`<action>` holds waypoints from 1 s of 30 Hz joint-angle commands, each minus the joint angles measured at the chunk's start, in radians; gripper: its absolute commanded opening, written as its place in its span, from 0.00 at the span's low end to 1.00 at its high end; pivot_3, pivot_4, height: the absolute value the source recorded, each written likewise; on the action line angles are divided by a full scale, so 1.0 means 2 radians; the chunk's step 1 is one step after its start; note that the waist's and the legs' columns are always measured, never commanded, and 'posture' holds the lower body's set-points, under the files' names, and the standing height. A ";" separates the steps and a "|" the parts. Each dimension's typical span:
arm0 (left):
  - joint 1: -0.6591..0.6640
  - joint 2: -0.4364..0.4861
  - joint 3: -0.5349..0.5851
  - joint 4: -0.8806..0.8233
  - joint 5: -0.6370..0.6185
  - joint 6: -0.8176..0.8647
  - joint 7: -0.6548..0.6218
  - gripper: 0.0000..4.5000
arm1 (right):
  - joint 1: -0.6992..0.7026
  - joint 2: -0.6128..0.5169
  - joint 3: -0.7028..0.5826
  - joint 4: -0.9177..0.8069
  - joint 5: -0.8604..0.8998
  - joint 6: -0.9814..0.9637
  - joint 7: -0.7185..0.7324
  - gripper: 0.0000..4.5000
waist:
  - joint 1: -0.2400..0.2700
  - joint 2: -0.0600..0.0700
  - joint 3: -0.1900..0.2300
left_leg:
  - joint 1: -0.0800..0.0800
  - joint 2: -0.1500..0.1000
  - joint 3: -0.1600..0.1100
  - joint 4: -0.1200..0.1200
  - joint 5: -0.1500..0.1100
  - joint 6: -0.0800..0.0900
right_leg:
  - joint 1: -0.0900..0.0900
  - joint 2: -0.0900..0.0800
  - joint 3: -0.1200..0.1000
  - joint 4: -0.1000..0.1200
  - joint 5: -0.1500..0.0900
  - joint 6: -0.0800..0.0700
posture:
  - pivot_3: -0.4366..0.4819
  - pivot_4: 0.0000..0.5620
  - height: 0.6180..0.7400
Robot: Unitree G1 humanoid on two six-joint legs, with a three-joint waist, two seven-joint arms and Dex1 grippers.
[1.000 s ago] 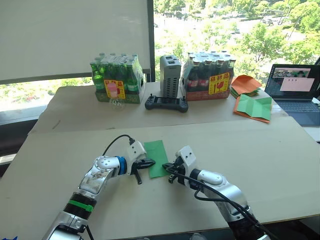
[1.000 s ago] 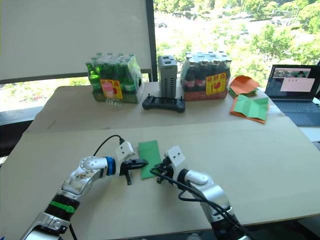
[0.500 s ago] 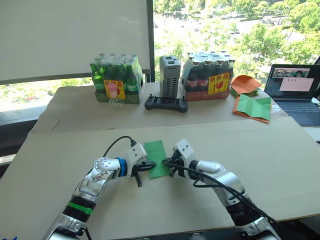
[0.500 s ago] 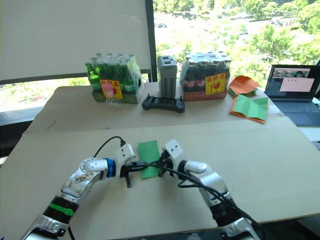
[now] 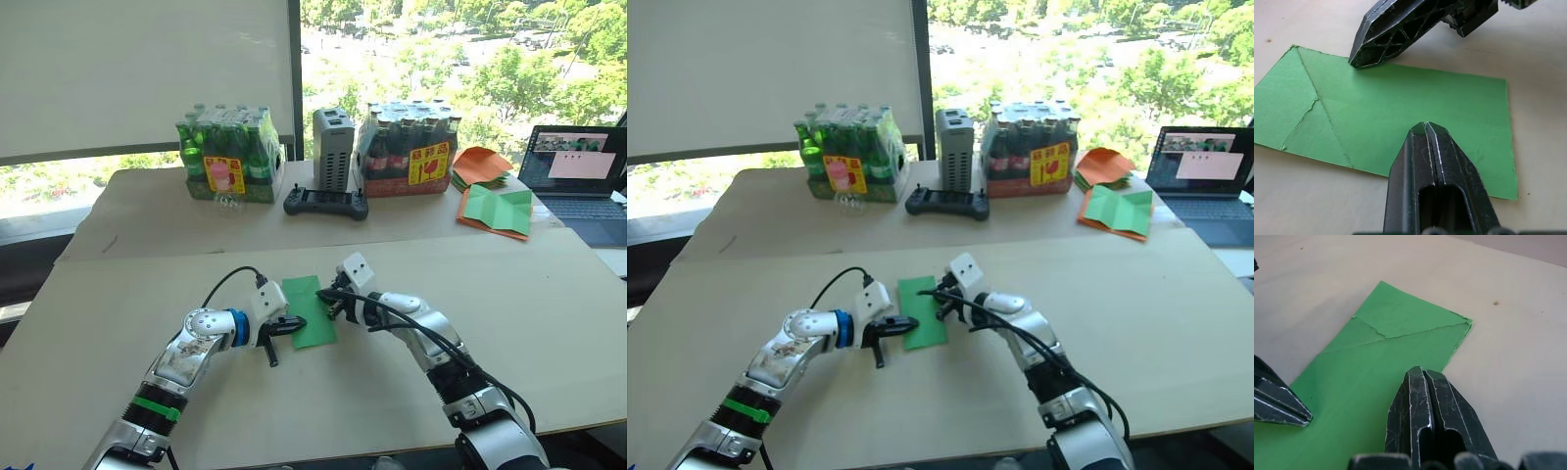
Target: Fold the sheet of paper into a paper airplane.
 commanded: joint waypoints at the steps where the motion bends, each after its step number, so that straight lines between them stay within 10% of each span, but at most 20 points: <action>1: 0.004 0.004 -0.009 0.000 0.011 0.007 0.000 0.00 | -0.010 0.009 -0.001 0.020 -0.010 -0.012 0.005 0.01 | 0.000 0.000 0.000 | 0.000 0.000 0.000 0.000 0.000 0.000 | 0.000 0.000 0.000 0.000 0.000 0.000 | 0.48 0.27 0.90; 18: 0.005 0.007 -0.008 -0.002 0.012 0.009 0.001 0.00 | -0.081 0.041 -0.026 0.155 -0.039 -0.084 0.006 0.01 | -0.002 0.000 0.000 | 0.000 0.000 0.000 0.000 0.000 0.000 | 0.000 0.000 0.000 0.000 0.000 0.000 | 0.48 0.27 0.90; 30: 0.004 0.009 -0.008 0.001 0.012 0.008 0.000 0.00 | -0.023 0.028 -0.013 0.079 -0.044 -0.057 0.035 0.01 | -0.002 0.001 0.000 | 0.000 0.000 0.000 0.000 0.000 0.000 | 0.000 0.000 0.000 0.001 0.000 0.000 | 0.48 0.27 0.90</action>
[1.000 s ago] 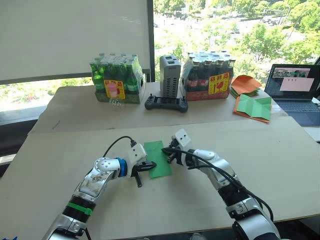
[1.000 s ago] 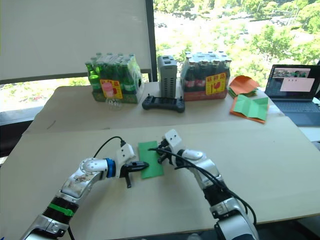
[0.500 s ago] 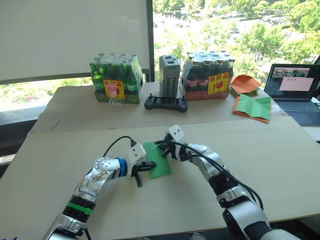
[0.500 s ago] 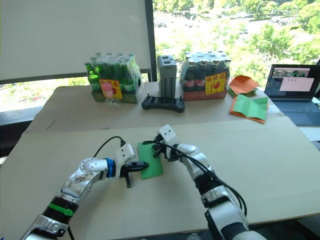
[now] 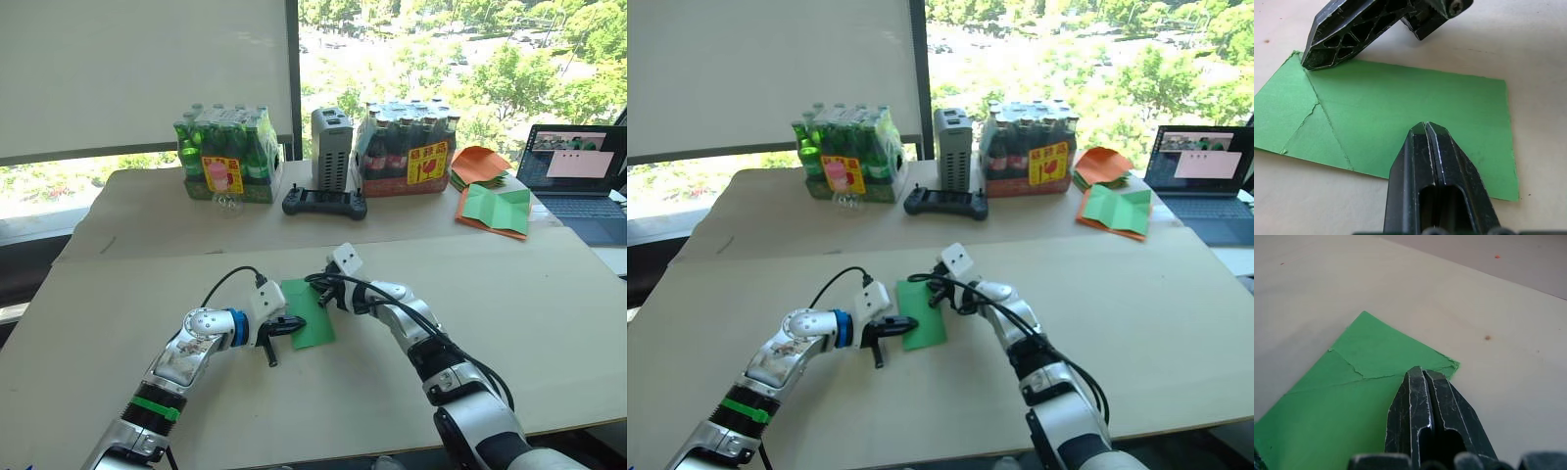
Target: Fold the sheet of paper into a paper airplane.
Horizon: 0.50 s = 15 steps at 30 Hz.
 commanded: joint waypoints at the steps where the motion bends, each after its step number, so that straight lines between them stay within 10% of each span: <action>1: 0.003 0.006 -0.008 0.003 0.012 0.004 0.000 0.00 | 0.031 -0.010 0.011 -0.048 -0.003 0.029 0.016 0.01 | 0.000 0.000 0.000 | 0.000 0.000 0.000 0.000 0.000 0.000 | 0.000 0.000 0.000 0.000 0.000 0.000 | 0.48 0.27 0.90; 15: 0.001 0.005 -0.011 0.007 0.014 0.001 -0.002 0.00 | 0.125 -0.049 0.026 -0.223 0.005 0.131 0.027 0.01 | 0.002 0.000 0.000 | 0.000 0.000 0.000 0.000 0.000 0.000 | 0.000 0.000 0.000 0.000 0.000 0.000 | 0.48 0.27 0.90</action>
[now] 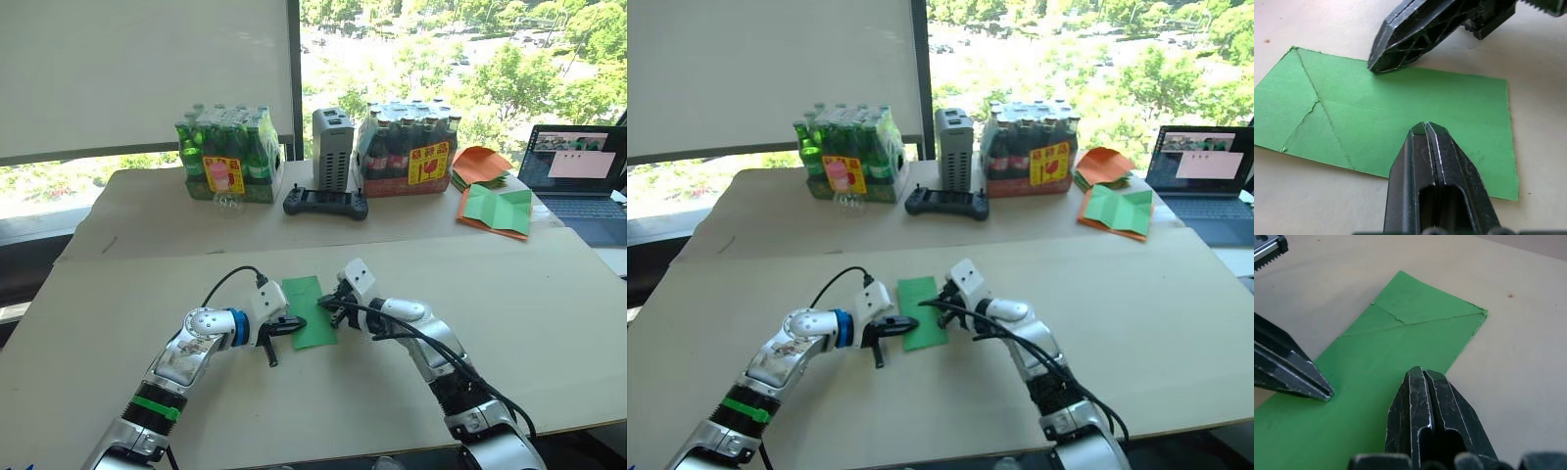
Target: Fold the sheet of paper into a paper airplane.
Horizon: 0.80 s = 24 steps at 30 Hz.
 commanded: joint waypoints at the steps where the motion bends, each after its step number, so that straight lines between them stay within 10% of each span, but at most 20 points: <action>1: 0.003 0.005 -0.009 0.006 0.012 0.002 -0.002 0.00 | 0.022 -0.007 0.014 -0.031 0.005 0.036 0.005 0.01 | 0.000 0.000 0.000 | 0.000 0.000 0.000 0.000 0.000 0.000 | 0.000 0.000 0.000 0.000 0.000 0.000 | 0.48 0.27 0.90; 24: -0.007 0.006 -0.011 0.018 0.014 -0.005 -0.009 0.00 | 0.144 -0.066 0.019 -0.233 0.063 0.150 -0.015 0.01 | 0.006 0.000 0.000 | 0.000 0.000 0.000 0.000 0.000 0.000 | 0.000 0.000 0.000 -0.001 0.000 0.000 | 0.48 0.27 0.90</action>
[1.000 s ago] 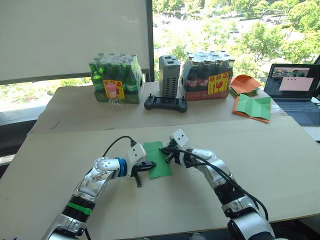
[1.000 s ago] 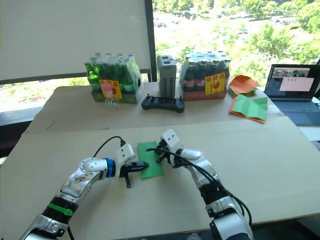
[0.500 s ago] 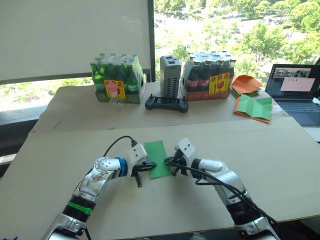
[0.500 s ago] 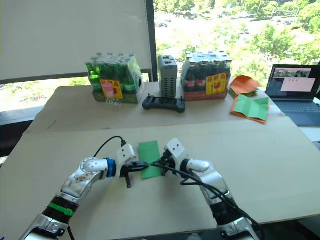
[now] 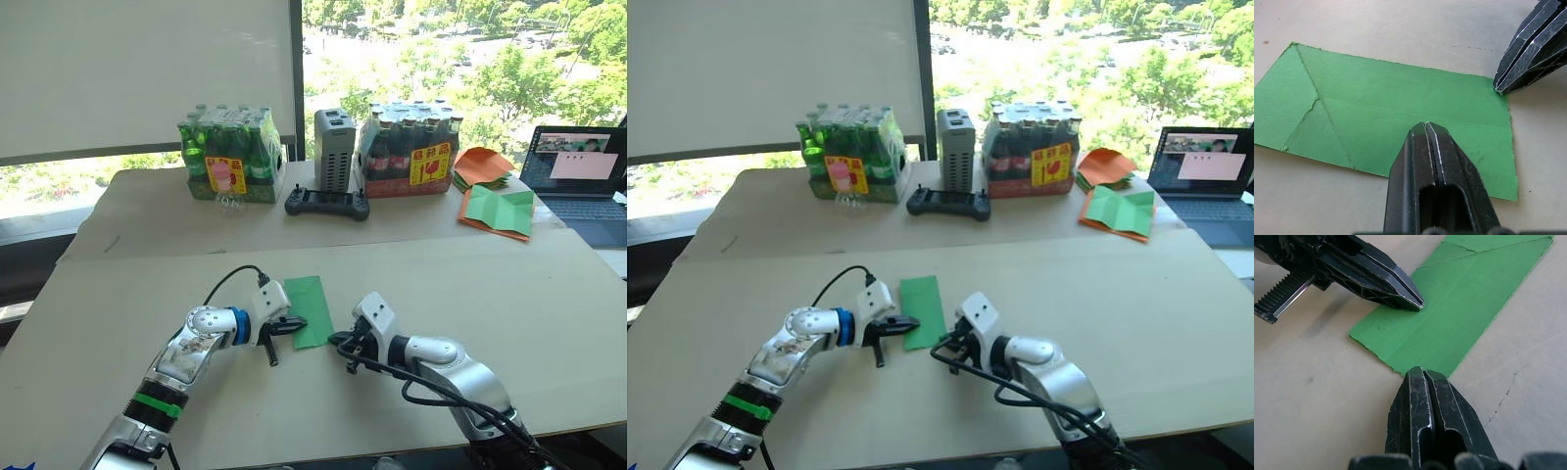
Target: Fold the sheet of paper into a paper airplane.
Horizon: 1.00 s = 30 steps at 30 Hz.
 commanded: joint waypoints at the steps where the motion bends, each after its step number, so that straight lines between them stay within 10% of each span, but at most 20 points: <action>1: 0.001 0.006 -0.005 0.011 0.011 0.001 -0.002 0.00 | 0.010 0.002 0.003 -0.005 0.012 0.012 -0.005 0.01 | 0.001 0.000 0.000 | 0.000 0.000 0.000 0.000 0.000 0.000 | 0.000 0.000 0.000 0.000 0.000 0.000 | 0.48 0.27 0.90; 18: 0.037 0.064 0.102 -0.092 -0.056 0.054 0.007 0.00 | 0.016 -0.007 -0.115 -0.065 0.147 -0.054 0.034 0.01 | 0.001 0.000 0.002 | -0.001 0.000 0.000 -0.001 0.000 0.000 | -0.002 0.000 0.000 0.000 0.000 0.000 | 0.48 0.27 0.90; 30: -0.054 -0.026 0.038 0.010 -0.032 0.010 0.012 0.00 | -0.006 -0.012 -0.107 -0.071 0.166 -0.043 0.020 0.01 | 0.007 0.000 0.002 | -0.001 0.000 0.000 0.000 0.000 0.000 | -0.001 0.000 0.000 -0.001 0.000 0.000 | 0.48 0.27 0.90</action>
